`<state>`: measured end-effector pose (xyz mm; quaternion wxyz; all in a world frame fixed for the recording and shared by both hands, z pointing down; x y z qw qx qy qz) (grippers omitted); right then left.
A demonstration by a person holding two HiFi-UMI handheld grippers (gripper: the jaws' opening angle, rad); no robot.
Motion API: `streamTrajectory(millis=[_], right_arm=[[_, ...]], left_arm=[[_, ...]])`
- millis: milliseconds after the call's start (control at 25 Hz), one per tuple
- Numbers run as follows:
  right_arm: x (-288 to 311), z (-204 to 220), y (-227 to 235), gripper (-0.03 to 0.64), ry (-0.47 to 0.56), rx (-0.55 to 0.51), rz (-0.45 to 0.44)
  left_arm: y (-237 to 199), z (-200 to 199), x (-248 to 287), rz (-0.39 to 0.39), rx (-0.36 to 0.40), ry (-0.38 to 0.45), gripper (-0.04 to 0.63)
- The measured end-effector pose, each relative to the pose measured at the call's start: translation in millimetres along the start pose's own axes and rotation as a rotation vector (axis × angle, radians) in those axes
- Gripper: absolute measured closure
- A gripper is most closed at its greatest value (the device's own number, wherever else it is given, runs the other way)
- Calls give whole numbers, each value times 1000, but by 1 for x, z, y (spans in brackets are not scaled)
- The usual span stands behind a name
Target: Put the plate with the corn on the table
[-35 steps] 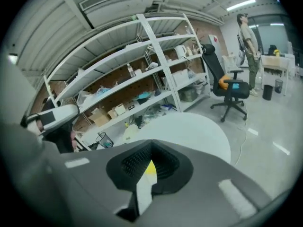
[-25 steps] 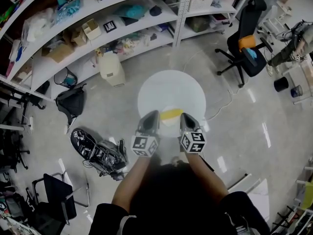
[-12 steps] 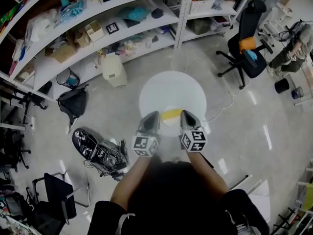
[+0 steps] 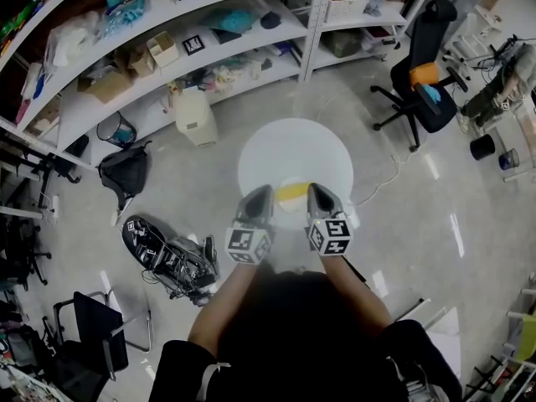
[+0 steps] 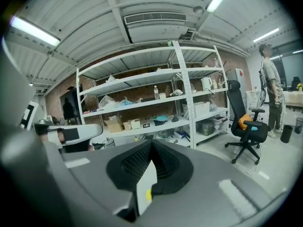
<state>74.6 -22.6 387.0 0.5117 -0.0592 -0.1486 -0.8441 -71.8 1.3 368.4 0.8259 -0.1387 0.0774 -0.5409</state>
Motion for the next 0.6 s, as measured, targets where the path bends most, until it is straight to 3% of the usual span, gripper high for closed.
streamTrajectory(millis=[600], right_arm=[[-3, 5, 4, 608, -26, -12, -9]], left_arm=[[9, 5, 2, 17, 14, -4, 589]])
Point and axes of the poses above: the fingertips, and each gripper's own axes: x forward along the fingers, y to its right, z out of its underside, the point moved 3 cm from there along -x, backward along the fingers, and after that the axes turned 3 degrees about y, right-handed, at the moved point
